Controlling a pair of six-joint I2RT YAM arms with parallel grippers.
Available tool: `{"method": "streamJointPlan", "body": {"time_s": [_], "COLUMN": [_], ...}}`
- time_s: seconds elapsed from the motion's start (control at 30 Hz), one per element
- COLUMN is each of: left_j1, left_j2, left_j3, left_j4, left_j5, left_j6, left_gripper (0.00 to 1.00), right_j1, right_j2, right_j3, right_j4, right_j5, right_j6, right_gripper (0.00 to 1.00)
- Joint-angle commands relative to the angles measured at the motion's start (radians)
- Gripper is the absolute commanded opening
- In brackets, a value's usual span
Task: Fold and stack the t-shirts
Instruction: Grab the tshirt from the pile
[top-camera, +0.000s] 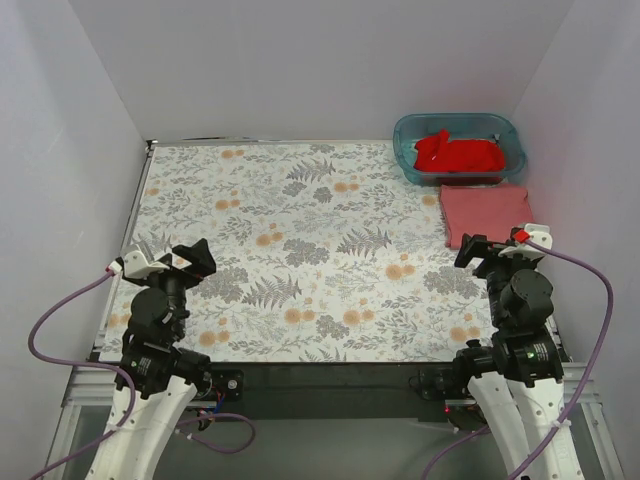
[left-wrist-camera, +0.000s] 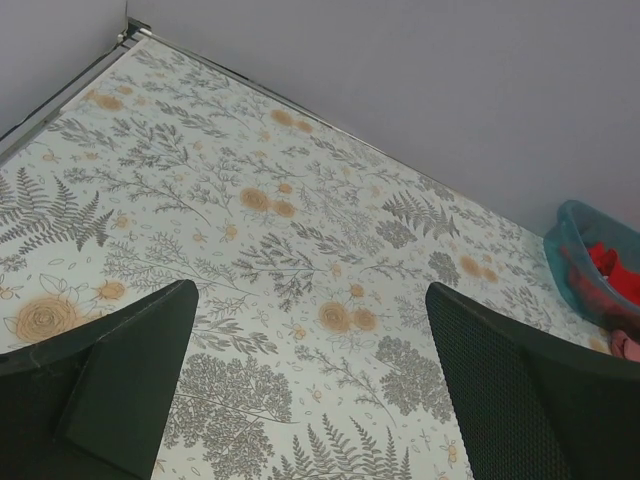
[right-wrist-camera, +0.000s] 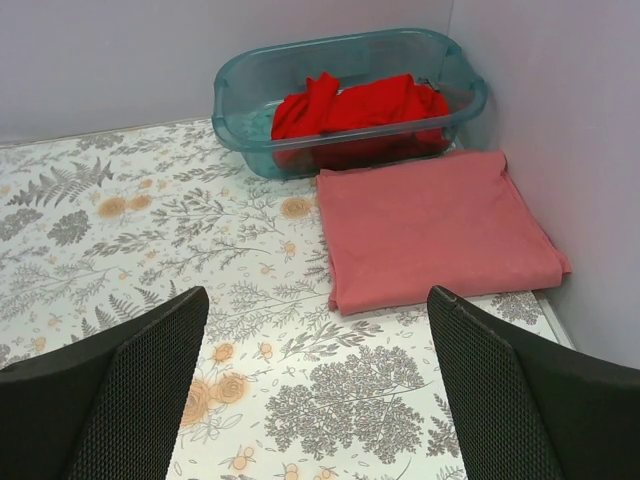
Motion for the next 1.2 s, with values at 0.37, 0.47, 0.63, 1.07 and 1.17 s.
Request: {"method": "streamJointPlan", "body": {"time_s": [0.37,0.47,0.63,1.07,1.17], "left_j1": [-0.003,-0.003,-0.003,-0.001,-0.003], "left_j2": [0.01,0.03,0.102,0.114,0.14], "left_j3": [-0.062,-0.064,-0.053,-0.073,-0.073], "left_j4": [0.041,0.044,0.052,0.066,0.066], "left_j5": [-0.009,0.036,0.085,0.105,0.116], "left_j6": [-0.055,-0.052,-0.052,-0.028,-0.022], "left_gripper": [0.98,0.98,0.98,0.98,0.98], "right_j1": [0.006,0.005,0.003,-0.165,-0.175], "right_j2": [0.234,0.403,0.765,1.573,1.724], "right_j3": [0.032,0.119,0.358,1.04,1.178], "right_j4": [0.192,0.21,0.221,0.172,0.144], "right_j5": [-0.108,-0.076,-0.005,-0.128,-0.13], "right_j6": [0.023,0.047,0.048,-0.018,-0.032], "right_gripper": [0.99,0.98,0.98,0.91,0.88]}}
